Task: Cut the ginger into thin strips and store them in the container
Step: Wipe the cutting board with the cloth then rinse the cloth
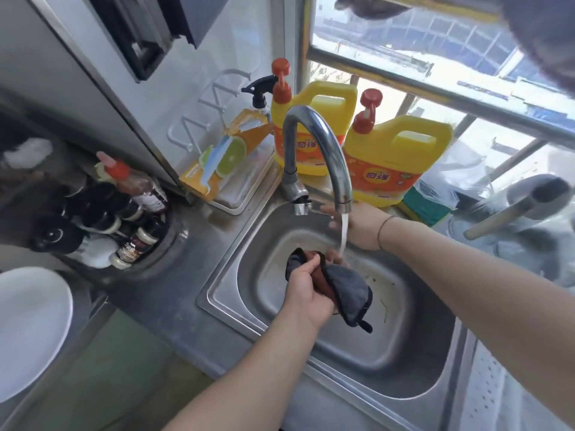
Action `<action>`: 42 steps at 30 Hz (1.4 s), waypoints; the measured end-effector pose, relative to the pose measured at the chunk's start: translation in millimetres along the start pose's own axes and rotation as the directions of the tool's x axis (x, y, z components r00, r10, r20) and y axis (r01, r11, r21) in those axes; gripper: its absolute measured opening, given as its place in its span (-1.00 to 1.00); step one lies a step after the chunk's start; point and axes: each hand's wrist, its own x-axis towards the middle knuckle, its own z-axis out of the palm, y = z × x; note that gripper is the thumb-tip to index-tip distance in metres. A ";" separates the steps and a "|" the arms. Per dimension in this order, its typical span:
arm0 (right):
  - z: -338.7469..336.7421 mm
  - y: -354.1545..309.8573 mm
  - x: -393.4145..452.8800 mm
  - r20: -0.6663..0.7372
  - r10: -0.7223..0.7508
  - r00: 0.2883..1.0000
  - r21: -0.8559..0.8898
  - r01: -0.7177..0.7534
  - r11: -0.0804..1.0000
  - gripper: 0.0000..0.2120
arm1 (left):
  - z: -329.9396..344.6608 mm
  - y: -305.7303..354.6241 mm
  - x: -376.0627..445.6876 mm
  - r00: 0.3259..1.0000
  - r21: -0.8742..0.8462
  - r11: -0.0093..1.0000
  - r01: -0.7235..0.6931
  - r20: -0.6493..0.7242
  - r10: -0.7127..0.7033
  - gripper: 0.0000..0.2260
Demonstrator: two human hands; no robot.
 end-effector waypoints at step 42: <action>98.3 -12.4 -96.6 0.007 0.383 0.924 0.431 -0.348 0.832 -0.62 | 7.0 -18.9 99.8 0.963 0.392 0.905 0.164 -0.261 -0.061 -0.61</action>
